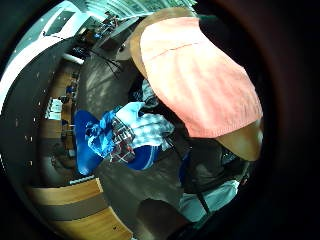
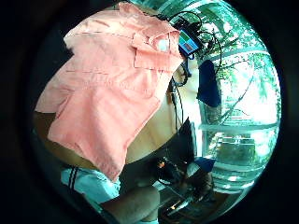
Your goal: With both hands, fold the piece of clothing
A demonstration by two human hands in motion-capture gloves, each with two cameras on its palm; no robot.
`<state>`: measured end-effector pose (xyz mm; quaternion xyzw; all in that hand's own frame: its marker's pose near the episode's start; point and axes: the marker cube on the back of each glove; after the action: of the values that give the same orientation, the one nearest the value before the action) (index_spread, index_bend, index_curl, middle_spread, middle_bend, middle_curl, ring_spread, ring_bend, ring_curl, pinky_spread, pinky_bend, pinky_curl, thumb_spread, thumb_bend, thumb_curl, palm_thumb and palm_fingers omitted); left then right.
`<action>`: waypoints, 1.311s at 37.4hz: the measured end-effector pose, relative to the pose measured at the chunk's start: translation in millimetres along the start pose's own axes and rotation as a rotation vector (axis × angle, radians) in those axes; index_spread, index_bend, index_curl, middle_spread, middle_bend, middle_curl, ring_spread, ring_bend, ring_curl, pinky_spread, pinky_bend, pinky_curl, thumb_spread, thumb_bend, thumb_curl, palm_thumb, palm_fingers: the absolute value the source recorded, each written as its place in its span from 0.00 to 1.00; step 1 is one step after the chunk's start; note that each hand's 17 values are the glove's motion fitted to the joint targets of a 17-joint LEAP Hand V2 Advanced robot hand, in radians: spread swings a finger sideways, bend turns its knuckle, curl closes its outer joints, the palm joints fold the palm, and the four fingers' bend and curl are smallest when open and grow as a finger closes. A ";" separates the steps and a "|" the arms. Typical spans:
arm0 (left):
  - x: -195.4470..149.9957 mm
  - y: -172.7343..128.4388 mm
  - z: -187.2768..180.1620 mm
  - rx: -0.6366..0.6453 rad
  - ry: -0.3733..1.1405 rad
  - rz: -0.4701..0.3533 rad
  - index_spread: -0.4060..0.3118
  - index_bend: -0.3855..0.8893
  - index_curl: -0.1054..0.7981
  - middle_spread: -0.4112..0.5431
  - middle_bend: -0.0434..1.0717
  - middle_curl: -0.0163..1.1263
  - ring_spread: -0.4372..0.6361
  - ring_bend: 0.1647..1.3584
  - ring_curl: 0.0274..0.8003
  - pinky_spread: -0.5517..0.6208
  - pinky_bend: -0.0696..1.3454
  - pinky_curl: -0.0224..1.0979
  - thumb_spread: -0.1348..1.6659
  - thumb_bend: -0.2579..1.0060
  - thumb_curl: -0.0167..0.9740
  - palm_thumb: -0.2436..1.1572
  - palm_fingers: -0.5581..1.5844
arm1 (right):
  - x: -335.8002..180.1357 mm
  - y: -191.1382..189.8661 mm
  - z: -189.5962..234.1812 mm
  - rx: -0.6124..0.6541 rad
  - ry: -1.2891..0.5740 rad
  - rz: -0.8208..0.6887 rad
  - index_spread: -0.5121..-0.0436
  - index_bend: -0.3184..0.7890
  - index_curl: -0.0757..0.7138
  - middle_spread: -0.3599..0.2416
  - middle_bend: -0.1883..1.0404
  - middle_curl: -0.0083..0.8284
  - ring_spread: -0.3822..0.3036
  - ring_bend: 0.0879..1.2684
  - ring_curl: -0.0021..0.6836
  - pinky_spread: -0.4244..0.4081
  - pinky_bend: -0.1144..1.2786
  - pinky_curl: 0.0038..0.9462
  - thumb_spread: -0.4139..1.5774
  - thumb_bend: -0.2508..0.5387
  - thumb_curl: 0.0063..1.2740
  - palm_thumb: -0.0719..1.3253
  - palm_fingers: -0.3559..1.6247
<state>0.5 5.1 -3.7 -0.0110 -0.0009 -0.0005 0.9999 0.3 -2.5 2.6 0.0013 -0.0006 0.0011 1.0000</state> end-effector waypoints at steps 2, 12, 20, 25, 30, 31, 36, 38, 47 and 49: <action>0.6 1.9 -0.9 -0.010 0.001 0.001 0.48 0.35 0.14 0.43 0.28 0.10 0.48 0.28 0.12 0.61 0.29 0.08 0.36 0.23 0.04 0.22 0.47 | 0.7 -0.7 1.1 -0.003 0.001 0.003 0.69 0.37 0.13 0.62 0.34 0.09 0.66 0.16 0.08 0.68 0.36 0.10 0.48 0.50 0.04 0.21 0.28; 6.0 6.8 -10.3 -0.022 0.008 0.020 0.44 0.38 0.20 0.43 0.30 0.21 0.53 0.36 0.27 0.72 0.34 0.16 0.61 0.21 0.11 0.22 0.43 | 5.1 0.0 1.6 -0.024 0.002 -0.006 0.46 0.40 0.22 0.67 0.37 0.20 0.75 0.19 0.18 0.80 0.40 0.21 0.72 0.49 0.09 0.23 0.24; 10.8 5.9 -15.2 -0.016 0.015 0.026 0.42 0.39 0.24 0.43 0.31 0.25 0.54 0.39 0.30 0.76 0.35 0.19 0.68 0.19 0.16 0.22 0.41 | 6.8 4.1 -4.4 -0.018 0.009 -0.011 0.41 0.40 0.26 0.69 0.38 0.26 0.78 0.21 0.22 0.82 0.41 0.25 0.80 0.44 0.13 0.23 0.22; 13.5 9.8 -20.4 0.000 0.018 0.040 0.42 0.39 0.27 0.43 0.31 0.27 0.55 0.40 0.31 0.77 0.36 0.20 0.70 0.19 0.18 0.22 0.41 | 8.5 12.1 -12.0 -0.018 0.012 -0.023 0.40 0.41 0.28 0.69 0.38 0.29 0.79 0.21 0.24 0.83 0.41 0.26 0.82 0.41 0.14 0.23 0.22; 13.9 14.3 -21.2 0.031 0.037 0.041 0.42 0.39 0.28 0.44 0.31 0.29 0.55 0.40 0.32 0.77 0.37 0.21 0.72 0.19 0.20 0.21 0.40 | 15.5 23.3 -15.2 -0.013 -0.009 -0.026 0.39 0.41 0.31 0.70 0.38 0.31 0.79 0.22 0.26 0.84 0.42 0.28 0.83 0.38 0.16 0.23 0.21; 13.8 15.2 -21.0 0.036 0.040 0.042 0.42 0.39 0.29 0.44 0.31 0.29 0.55 0.40 0.32 0.77 0.37 0.22 0.72 0.19 0.20 0.21 0.40 | 17.3 25.5 -15.0 -0.014 -0.010 -0.026 0.39 0.41 0.31 0.70 0.38 0.31 0.79 0.22 0.26 0.84 0.41 0.28 0.83 0.38 0.16 0.23 0.21; 16.0 21.9 -19.7 0.030 0.049 0.042 0.42 0.39 0.30 0.44 0.30 0.30 0.55 0.41 0.33 0.77 0.37 0.23 0.73 0.19 0.21 0.21 0.40 | 26.7 32.1 -6.8 -0.022 -0.016 -0.018 0.39 0.41 0.33 0.70 0.38 0.33 0.80 0.22 0.27 0.84 0.41 0.29 0.83 0.35 0.18 0.24 0.21; 18.3 21.5 -16.8 0.030 0.051 0.039 0.42 0.39 0.31 0.44 0.30 0.31 0.55 0.41 0.33 0.77 0.38 0.23 0.73 0.19 0.22 0.21 0.40 | 30.7 32.5 -0.3 -0.031 -0.021 -0.009 0.39 0.41 0.34 0.70 0.38 0.34 0.80 0.21 0.28 0.84 0.42 0.30 0.82 0.34 0.18 0.24 0.21; 25.0 10.7 22.7 -0.029 0.004 0.000 0.42 0.39 0.33 0.44 0.29 0.32 0.55 0.41 0.35 0.75 0.40 0.26 0.71 0.19 0.25 0.24 0.40 | 52.7 23.4 43.8 -0.089 -0.039 0.038 0.39 0.40 0.35 0.70 0.37 0.36 0.80 0.22 0.30 0.84 0.42 0.32 0.79 0.30 0.21 0.25 0.20; 25.1 9.0 31.3 -0.050 0.001 -0.004 0.42 0.39 0.33 0.44 0.28 0.33 0.55 0.42 0.35 0.74 0.40 0.26 0.71 0.19 0.26 0.24 0.40 | 56.1 21.2 54.1 -0.112 -0.044 0.042 0.39 0.40 0.36 0.70 0.37 0.37 0.80 0.22 0.31 0.85 0.43 0.32 0.79 0.29 0.21 0.25 0.20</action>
<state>25.5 14.7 27.5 -0.0361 -0.0007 -0.0023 0.9993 56.3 18.8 56.8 -0.0548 -0.0229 0.0221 0.9980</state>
